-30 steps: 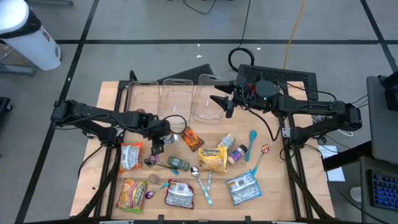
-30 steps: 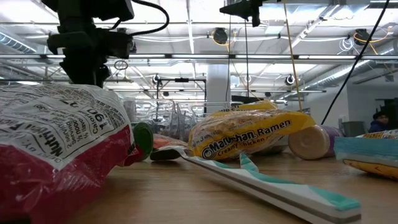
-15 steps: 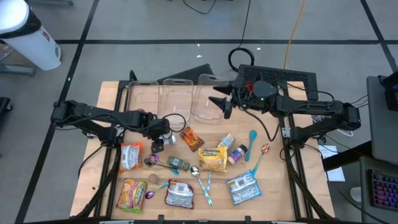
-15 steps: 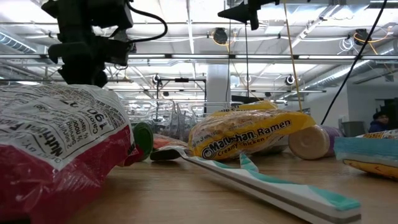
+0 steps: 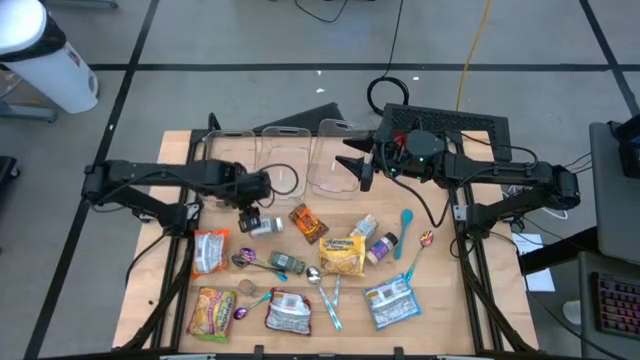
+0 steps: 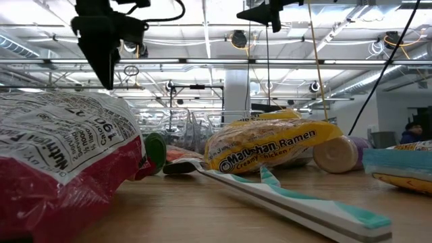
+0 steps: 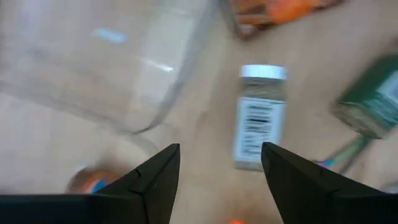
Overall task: Pick & Place Food Item
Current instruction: Adjust the orange spice bottle in the left transparent bin
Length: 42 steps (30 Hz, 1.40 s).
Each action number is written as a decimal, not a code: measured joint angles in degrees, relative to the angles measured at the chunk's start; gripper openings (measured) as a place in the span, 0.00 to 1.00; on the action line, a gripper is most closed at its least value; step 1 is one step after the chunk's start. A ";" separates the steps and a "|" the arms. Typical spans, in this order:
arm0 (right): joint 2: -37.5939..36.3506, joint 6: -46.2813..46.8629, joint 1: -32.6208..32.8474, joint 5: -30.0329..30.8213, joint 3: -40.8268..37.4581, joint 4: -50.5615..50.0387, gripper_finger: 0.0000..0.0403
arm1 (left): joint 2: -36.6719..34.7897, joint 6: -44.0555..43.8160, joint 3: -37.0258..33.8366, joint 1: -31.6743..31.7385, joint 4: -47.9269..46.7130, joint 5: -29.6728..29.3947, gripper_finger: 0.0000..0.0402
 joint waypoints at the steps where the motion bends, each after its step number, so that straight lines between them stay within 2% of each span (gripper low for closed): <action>1: 0.00 0.00 0.00 0.01 0.00 0.00 0.69 | -0.02 -0.84 0.68 1.21 -1.28 -0.63 0.56; 11: 0.00 0.46 0.00 -0.14 0.00 -0.04 0.69 | 0.00 -12.99 1.24 16.69 -4.98 4.30 0.50; 17: 0.00 0.23 0.00 -0.16 0.00 -0.50 0.69 | 0.00 -14.79 1.24 24.23 -6.70 3.76 0.48; 20: 0.00 -0.13 0.00 -0.17 0.00 -1.43 0.69 | 0.00 -15.63 1.24 27.04 -7.04 0.80 0.49; 23: 0.00 -0.19 0.00 -0.17 0.02 -2.46 0.69 | 0.00 -17.06 0.59 30.11 -7.48 -1.77 0.51; 28: 0.00 -0.43 0.00 -0.17 0.02 -2.99 0.69 | 0.02 -18.76 -3.02 34.81 -7.16 -1.83 0.58; 35: 0.00 -1.95 -0.31 -0.22 0.02 -3.03 0.69 | 0.02 -18.80 -10.73 38.70 -3.22 5.06 0.70; 42: 0.00 -1.95 -1.74 -1.35 0.02 -3.04 0.69 | 0.04 -18.99 -15.24 40.09 -0.43 5.75 0.77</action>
